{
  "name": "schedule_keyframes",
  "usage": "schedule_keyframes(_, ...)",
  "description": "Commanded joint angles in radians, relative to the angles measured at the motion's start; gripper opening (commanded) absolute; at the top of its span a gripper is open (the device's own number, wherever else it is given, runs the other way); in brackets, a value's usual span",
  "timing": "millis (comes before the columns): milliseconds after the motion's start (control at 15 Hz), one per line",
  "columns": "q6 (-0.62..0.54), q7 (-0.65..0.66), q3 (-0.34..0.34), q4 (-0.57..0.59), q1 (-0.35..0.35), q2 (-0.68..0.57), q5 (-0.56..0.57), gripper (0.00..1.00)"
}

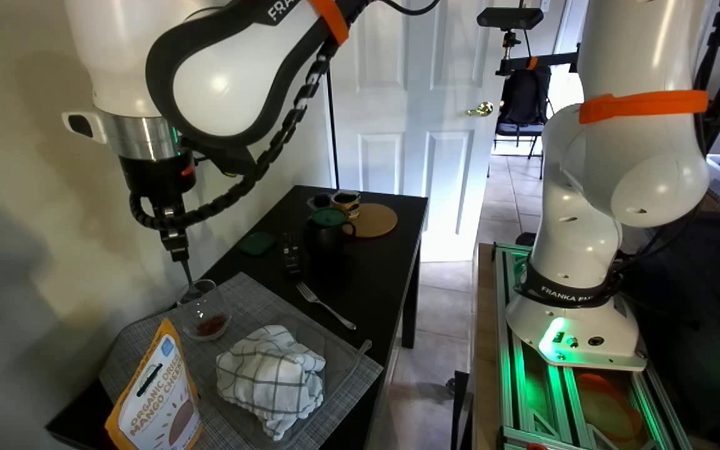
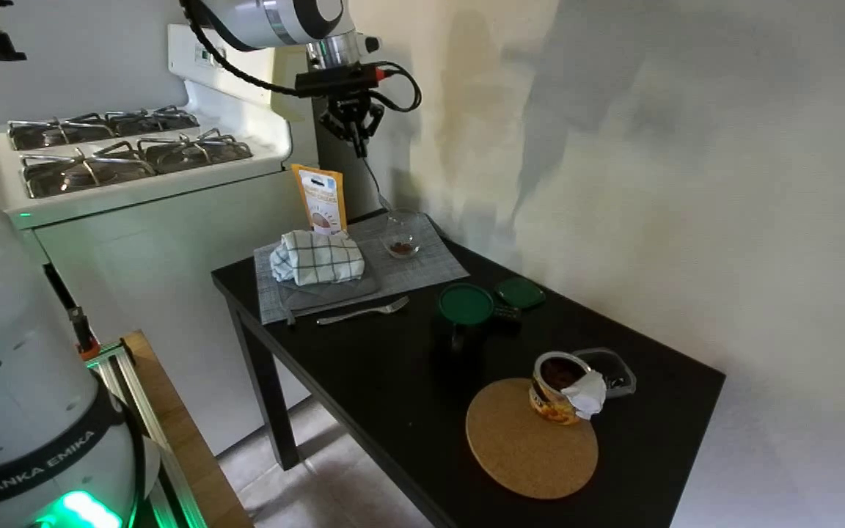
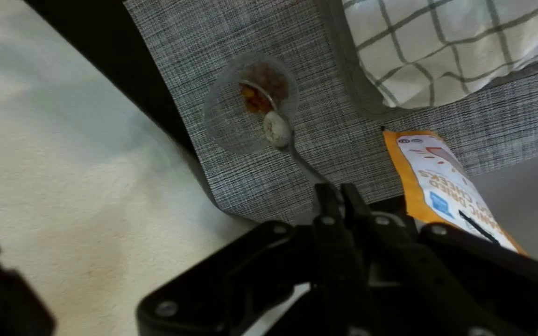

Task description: Remove the spoon out of the glass cup

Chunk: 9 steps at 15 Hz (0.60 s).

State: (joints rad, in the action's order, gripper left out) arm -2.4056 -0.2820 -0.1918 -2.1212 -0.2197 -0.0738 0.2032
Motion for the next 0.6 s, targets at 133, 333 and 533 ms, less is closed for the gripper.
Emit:
schedule_keyframes(133, 0.062, 0.008, 0.008, -0.145, 0.024, 0.211, 0.029, 0.02)
schedule_keyframes(333, 0.128, -0.015, 0.01, -0.216, 0.032, 0.294, 0.099, 0.02)
schedule_keyframes(533, 0.104, 0.034, -0.002, -0.296, 0.053, 0.344, 0.271, 0.02)
